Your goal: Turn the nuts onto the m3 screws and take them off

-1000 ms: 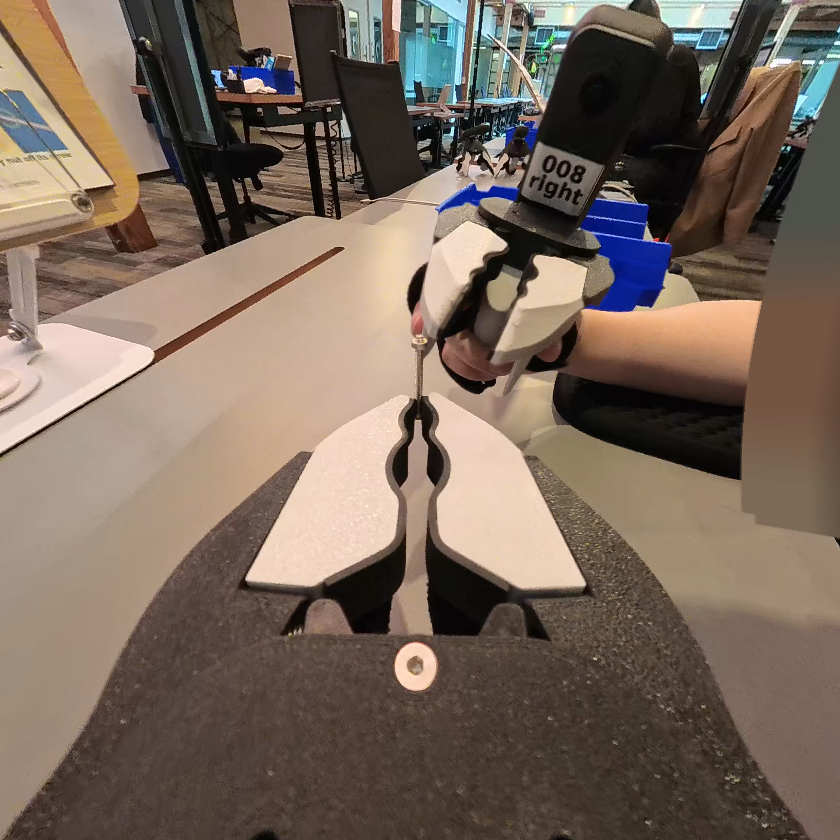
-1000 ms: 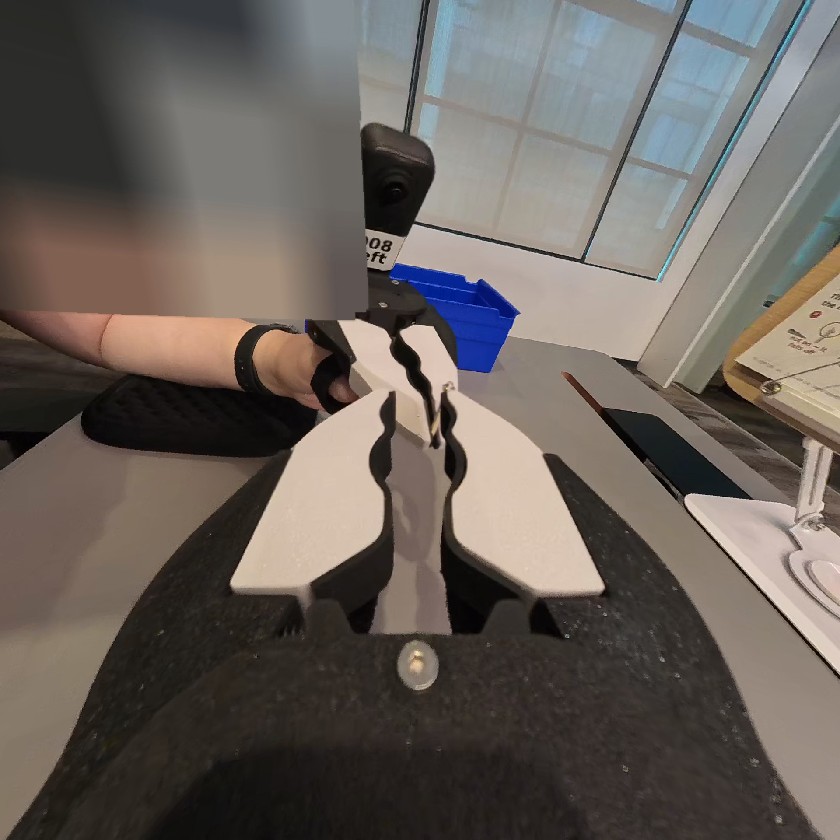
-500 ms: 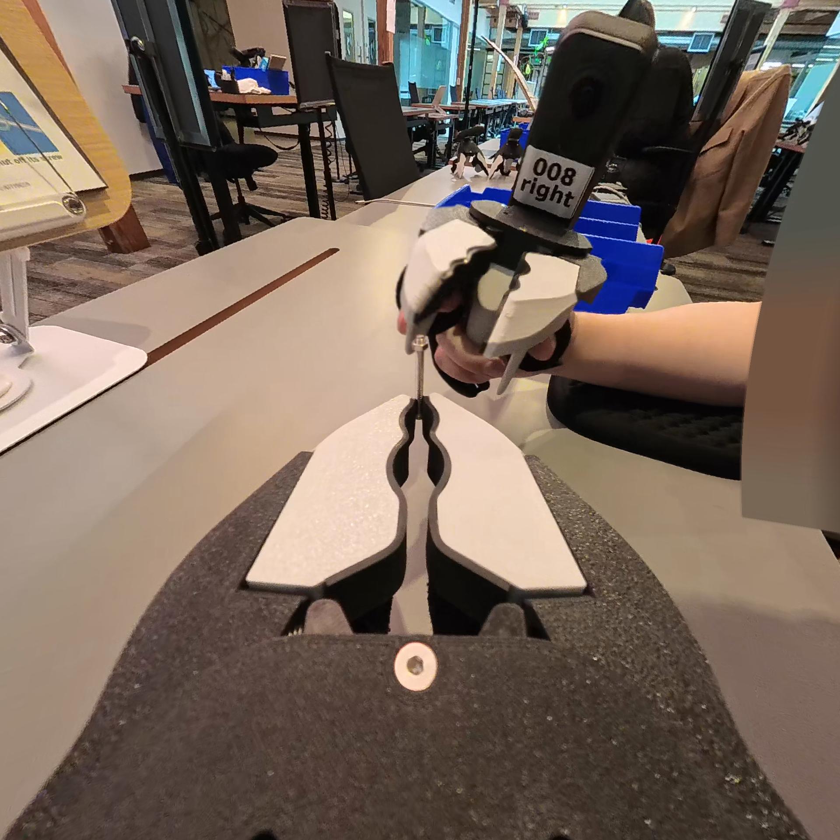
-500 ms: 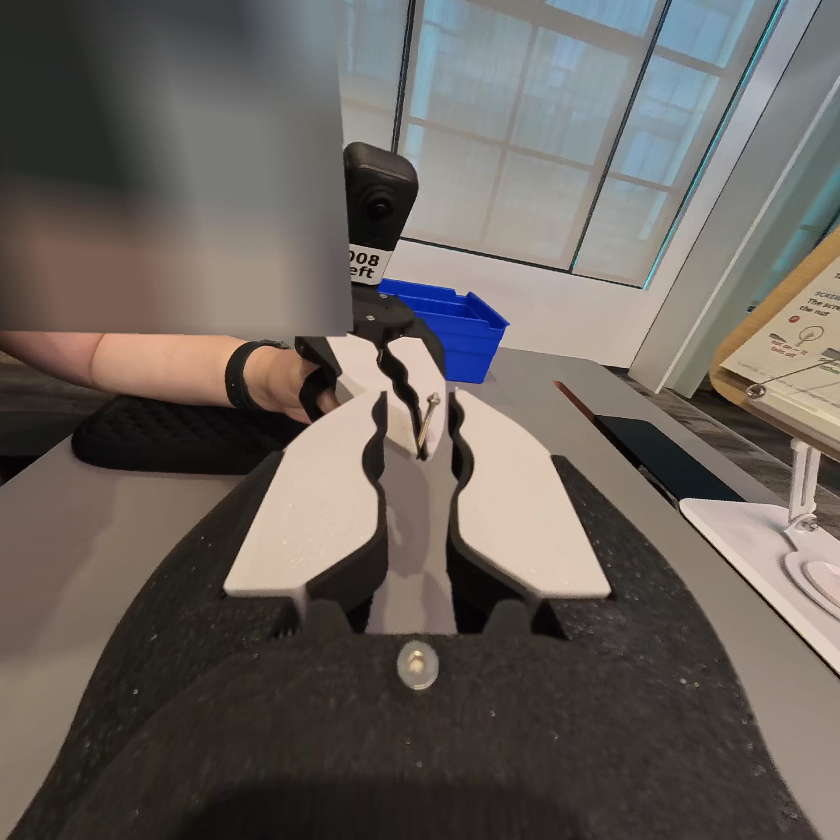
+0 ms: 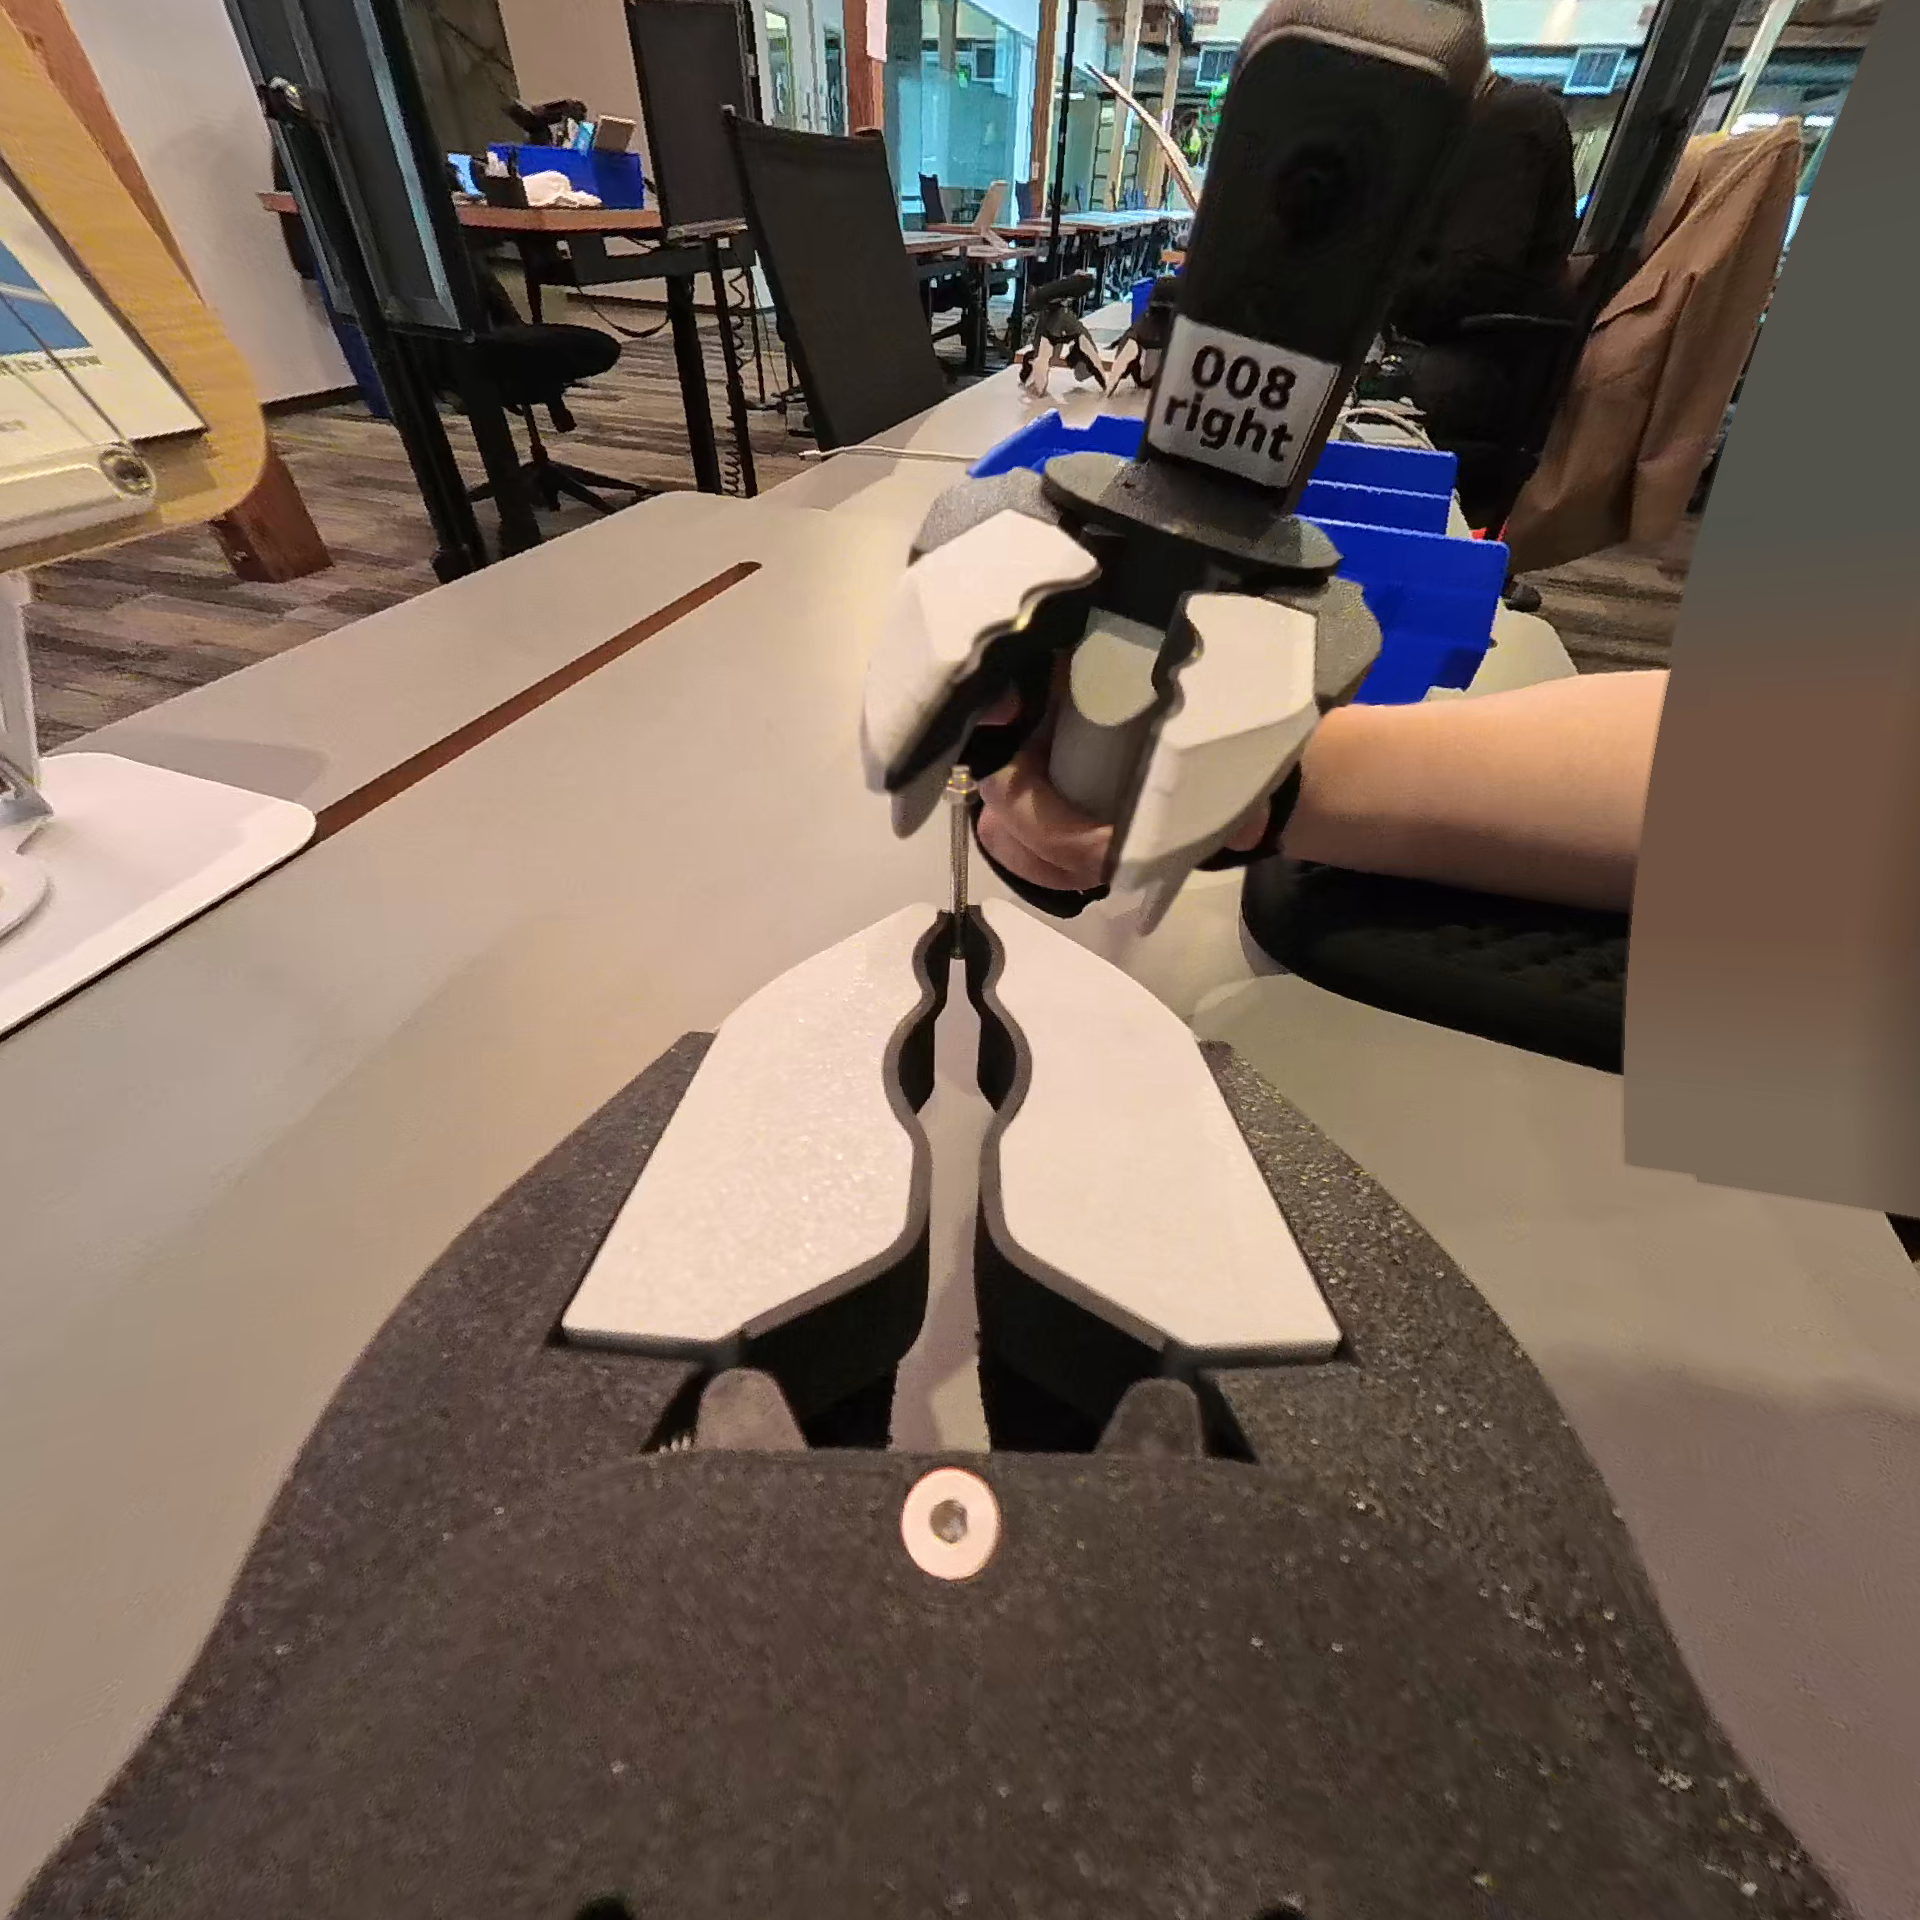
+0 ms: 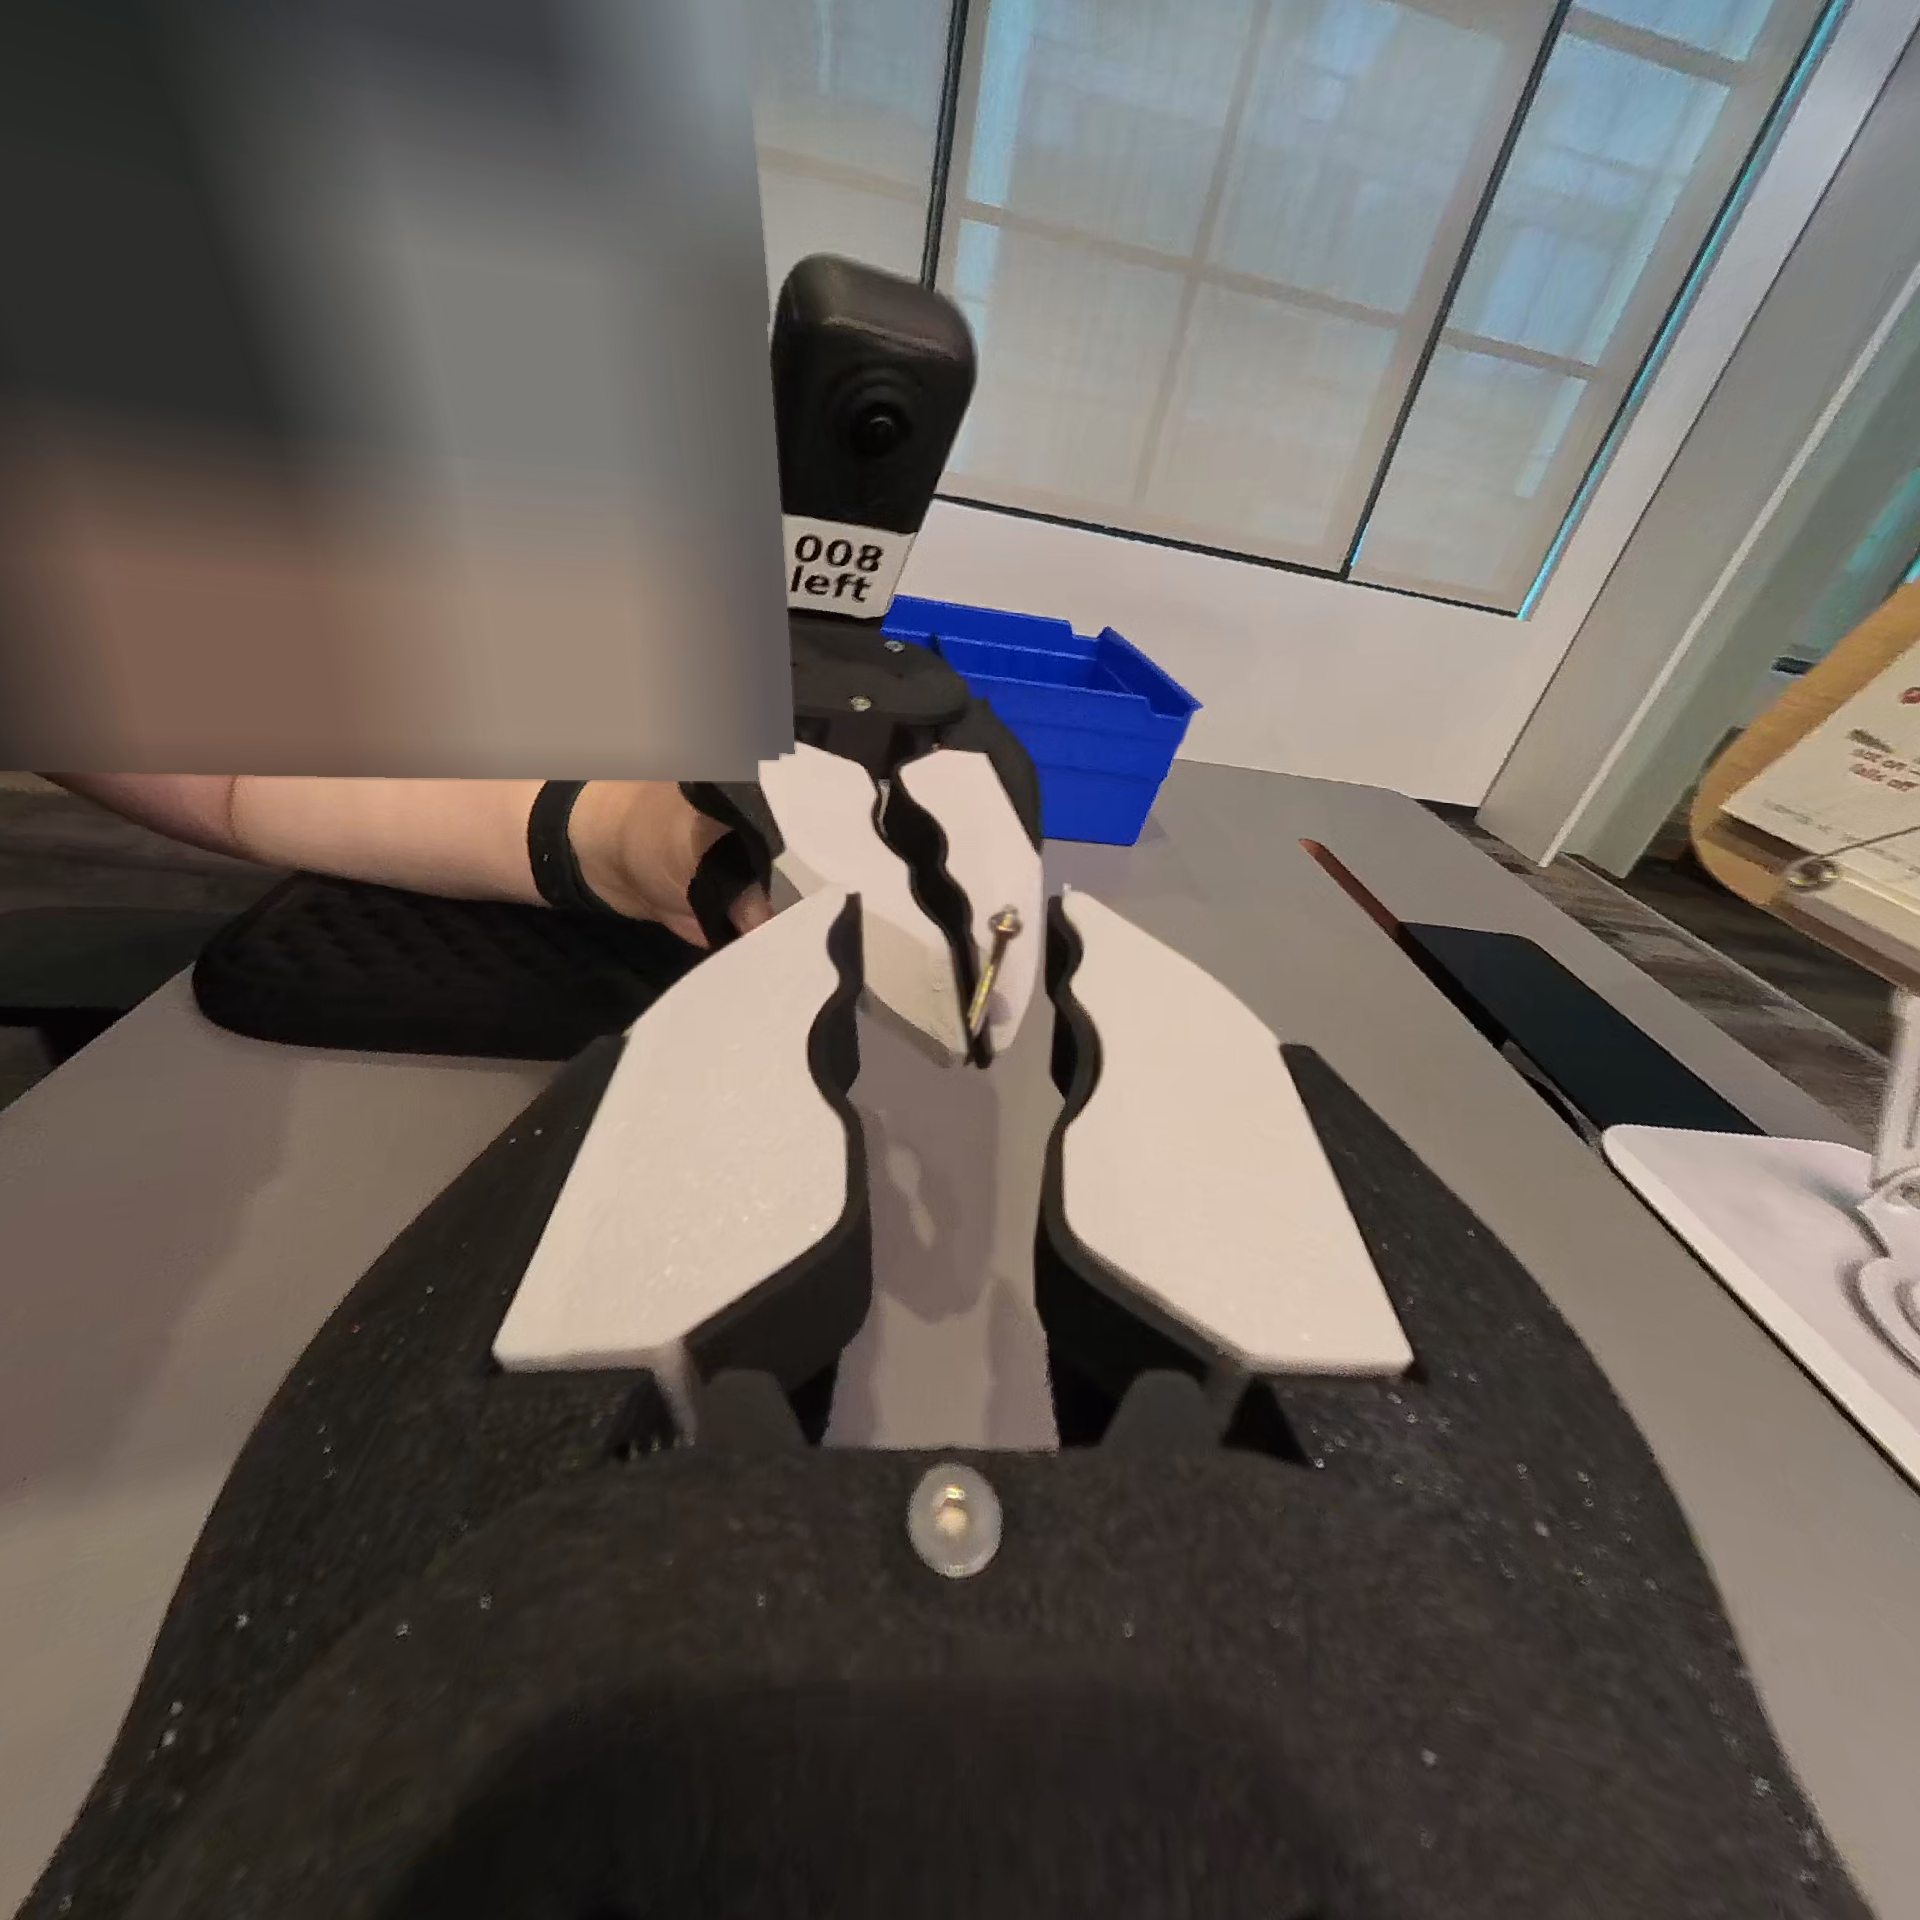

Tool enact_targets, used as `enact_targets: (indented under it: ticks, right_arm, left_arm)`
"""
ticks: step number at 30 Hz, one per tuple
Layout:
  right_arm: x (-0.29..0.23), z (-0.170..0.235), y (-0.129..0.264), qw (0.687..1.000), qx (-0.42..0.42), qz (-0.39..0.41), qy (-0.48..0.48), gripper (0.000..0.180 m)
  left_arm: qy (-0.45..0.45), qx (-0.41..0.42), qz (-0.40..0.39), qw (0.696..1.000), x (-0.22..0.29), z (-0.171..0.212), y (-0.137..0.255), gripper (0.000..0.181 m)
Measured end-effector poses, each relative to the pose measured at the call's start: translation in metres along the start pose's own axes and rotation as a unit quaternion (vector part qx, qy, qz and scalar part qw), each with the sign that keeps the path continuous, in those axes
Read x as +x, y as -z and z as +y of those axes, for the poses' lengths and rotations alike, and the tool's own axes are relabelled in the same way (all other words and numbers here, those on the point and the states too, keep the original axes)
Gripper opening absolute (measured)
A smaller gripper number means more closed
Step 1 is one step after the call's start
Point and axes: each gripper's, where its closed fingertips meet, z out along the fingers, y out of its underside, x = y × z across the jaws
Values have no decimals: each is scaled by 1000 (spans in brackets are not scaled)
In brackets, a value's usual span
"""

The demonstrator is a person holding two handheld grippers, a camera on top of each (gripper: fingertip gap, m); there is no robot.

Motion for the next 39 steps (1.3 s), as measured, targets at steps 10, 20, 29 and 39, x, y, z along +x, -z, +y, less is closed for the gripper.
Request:
enact_targets:
  ticks: [10, 20, 29, 39]
  right_arm:
    - [6, 0, 3, 1000, 2, 16, 2, 33]
    - [8, -3, 7, 1000, 12, 17, -3, 28]
    - [0, 0, 6, 1000, 3, -5, 0, 19]
    - [1, 3, 3, 1000, -8, 0, 2, 30]
  left_arm:
    - [13, 3, -2, 1000, -5, 1, 2, 2]
    - [21, 9, -4, 1000, -7, -1, 4, 2]
    - [29, 12, -5, 999, -10, -2, 6, 2]
    - [25, 5, -5, 1000, -7, 0, 4, 2]
